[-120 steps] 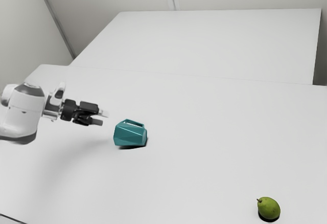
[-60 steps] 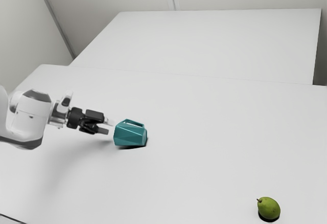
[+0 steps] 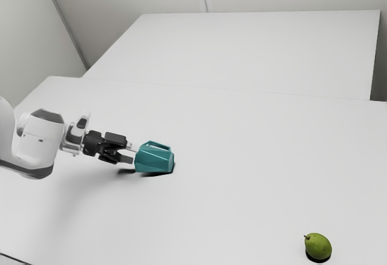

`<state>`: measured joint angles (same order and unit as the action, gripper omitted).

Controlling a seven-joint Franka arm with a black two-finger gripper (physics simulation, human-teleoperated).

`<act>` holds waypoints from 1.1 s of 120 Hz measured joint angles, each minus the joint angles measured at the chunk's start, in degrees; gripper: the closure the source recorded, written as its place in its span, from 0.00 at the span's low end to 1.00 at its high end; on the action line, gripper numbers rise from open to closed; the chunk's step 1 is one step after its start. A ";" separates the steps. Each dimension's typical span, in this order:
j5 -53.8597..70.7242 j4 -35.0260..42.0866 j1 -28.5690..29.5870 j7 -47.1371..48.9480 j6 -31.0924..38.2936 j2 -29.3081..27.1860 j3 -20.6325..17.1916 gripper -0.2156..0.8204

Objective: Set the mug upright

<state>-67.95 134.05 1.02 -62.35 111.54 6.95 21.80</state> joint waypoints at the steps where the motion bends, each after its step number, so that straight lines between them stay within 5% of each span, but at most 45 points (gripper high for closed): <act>1: -0.10 0.00 -0.02 -0.04 -0.03 0.06 0.00 0.23; 79: -7.99 -0.34 -3.23 -4.68 -2.44 2.90 -0.13 0.24; 132: -9.36 -0.72 -3.67 -6.50 -2.04 2.50 -0.16 0.84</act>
<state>-77.31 133.34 -2.65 -68.86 109.50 9.44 21.65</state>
